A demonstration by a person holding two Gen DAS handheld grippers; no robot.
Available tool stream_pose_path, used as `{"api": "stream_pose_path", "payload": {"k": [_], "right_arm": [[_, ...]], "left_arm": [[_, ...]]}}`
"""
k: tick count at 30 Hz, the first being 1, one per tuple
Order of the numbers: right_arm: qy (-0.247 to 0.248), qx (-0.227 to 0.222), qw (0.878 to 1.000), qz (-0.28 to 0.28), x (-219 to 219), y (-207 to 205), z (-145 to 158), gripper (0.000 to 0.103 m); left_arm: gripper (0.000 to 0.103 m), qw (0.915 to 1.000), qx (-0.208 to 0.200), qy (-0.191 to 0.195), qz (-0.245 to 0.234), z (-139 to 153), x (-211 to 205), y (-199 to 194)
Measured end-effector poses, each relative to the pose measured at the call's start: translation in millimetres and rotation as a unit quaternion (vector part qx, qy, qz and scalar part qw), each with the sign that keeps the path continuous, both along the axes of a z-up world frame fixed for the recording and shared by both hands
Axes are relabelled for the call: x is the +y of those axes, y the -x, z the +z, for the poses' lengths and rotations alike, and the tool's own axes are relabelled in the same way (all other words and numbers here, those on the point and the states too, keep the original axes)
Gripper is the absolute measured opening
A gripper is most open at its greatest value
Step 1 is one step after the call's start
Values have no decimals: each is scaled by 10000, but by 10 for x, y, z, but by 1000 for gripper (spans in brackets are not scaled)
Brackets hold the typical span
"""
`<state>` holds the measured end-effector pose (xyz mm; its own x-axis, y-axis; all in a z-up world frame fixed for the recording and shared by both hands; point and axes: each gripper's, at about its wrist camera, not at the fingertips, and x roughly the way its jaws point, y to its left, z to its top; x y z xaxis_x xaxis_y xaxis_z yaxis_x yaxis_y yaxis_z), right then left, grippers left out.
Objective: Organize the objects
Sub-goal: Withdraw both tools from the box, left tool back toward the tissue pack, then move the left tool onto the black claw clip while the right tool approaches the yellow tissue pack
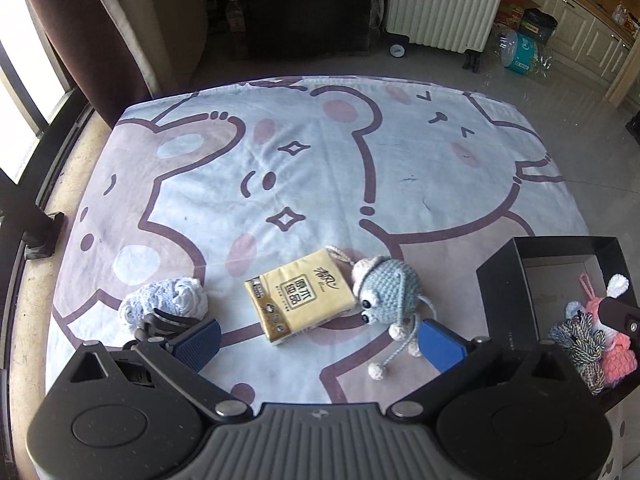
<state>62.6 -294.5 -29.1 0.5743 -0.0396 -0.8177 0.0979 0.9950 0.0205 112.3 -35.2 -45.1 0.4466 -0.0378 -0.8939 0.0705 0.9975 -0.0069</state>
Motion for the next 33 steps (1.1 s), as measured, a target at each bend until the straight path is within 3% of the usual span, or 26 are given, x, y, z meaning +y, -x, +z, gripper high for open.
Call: {"api": "stream_pose_path", "payload": {"k": [17,33], "right_arm": [[-108,-22,9971,751,809,-193,73,103],[-100,29,9970,766,1044,-193,33,103]], "left_arm": [[103,9986,-89,2,518,131,681,118],[103,9956,-124,145,918,113,1217,276]]}}
